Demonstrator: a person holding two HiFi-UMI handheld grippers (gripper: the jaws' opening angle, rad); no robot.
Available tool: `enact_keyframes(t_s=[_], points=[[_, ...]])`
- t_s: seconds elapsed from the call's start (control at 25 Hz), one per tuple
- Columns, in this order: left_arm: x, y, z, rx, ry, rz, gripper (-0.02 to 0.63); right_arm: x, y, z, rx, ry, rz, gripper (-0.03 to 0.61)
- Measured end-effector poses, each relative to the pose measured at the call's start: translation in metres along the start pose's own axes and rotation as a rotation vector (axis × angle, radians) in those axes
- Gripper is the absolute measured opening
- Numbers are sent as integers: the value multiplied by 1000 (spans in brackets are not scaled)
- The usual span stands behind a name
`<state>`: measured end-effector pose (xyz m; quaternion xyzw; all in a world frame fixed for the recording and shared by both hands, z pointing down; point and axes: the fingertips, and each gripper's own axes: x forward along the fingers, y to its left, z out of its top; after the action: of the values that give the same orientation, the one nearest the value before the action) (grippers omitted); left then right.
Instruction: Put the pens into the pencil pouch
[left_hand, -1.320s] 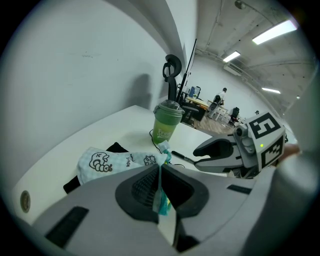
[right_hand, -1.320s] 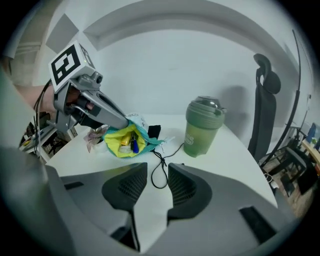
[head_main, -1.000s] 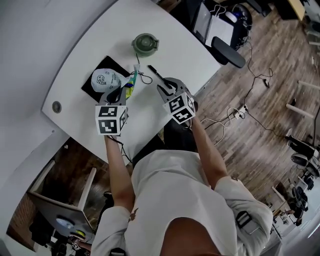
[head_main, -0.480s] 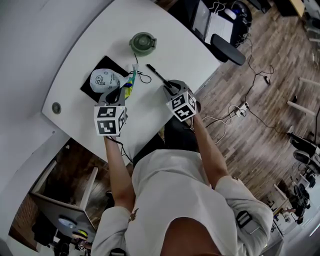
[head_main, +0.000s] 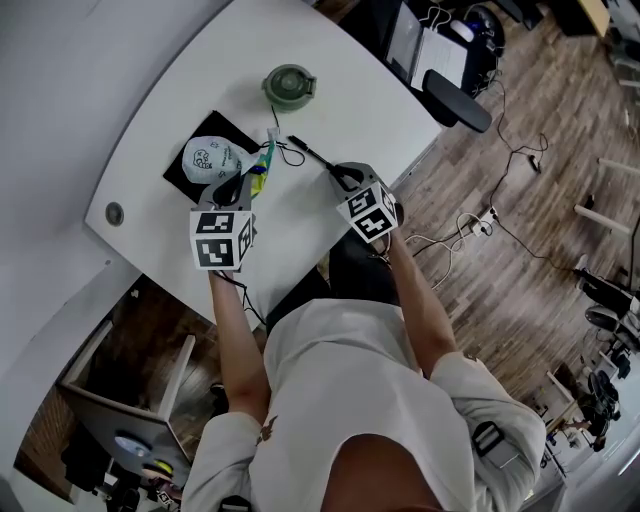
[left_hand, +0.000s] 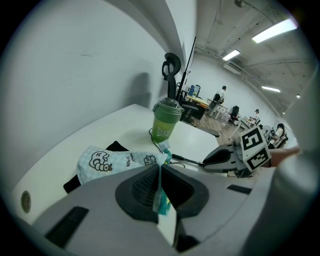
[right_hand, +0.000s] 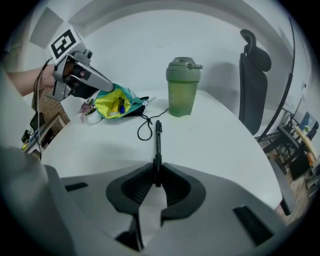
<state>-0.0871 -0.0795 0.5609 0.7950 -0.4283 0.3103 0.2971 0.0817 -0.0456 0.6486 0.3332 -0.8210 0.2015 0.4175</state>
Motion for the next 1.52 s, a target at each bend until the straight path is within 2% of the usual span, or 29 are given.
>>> enact_keyframes(t_s=[0.4,0.76,1.16,1.52], points=[[-1,2,3,7,-11,8,8,-35,25,12,-48,-40,34,58],[0,1,5,11,-13,11,8,-52,59,24,-120,-61,110,58],[-4,0,7,7,-24,9,8,-24,86,58,-303,-48,187,58],[-10,1,11,-6,-39,-2,8,-1,104,95,-364,-61,216,58]])
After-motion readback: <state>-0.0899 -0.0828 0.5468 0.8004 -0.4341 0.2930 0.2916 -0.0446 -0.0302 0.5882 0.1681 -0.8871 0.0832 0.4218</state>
